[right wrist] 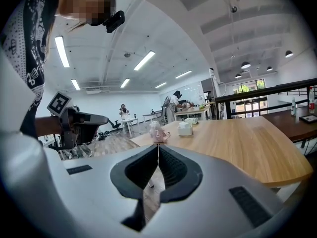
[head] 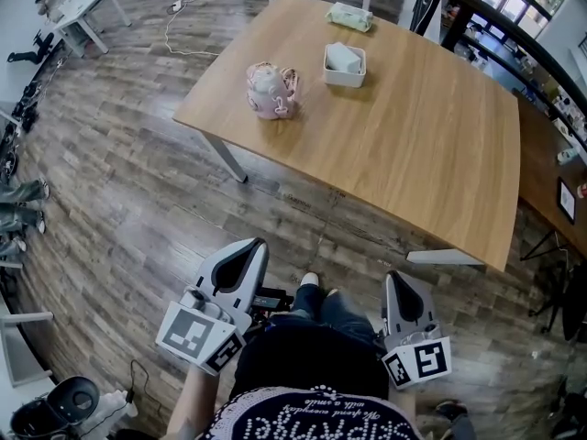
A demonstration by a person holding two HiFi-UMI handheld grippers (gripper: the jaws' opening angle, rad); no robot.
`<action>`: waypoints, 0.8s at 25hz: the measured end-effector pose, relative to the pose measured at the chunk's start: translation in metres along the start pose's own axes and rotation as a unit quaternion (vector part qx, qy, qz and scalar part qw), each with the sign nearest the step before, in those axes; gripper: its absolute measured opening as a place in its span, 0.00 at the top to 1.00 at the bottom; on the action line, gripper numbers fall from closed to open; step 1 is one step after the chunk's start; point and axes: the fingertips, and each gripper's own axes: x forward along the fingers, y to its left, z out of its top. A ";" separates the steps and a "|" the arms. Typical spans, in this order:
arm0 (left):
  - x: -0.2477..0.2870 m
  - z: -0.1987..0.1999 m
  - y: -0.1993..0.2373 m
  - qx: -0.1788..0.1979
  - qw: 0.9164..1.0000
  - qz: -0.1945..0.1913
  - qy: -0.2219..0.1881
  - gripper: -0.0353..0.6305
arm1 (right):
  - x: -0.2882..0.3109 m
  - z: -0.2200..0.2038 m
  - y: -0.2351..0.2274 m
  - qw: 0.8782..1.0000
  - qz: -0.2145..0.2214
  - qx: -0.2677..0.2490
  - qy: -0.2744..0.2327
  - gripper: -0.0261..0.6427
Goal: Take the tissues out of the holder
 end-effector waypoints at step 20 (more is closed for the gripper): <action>0.050 0.005 0.001 -0.013 1.000 0.021 0.014 0.94 | 0.044 0.015 -0.043 0.999 0.036 0.000 0.022 0.94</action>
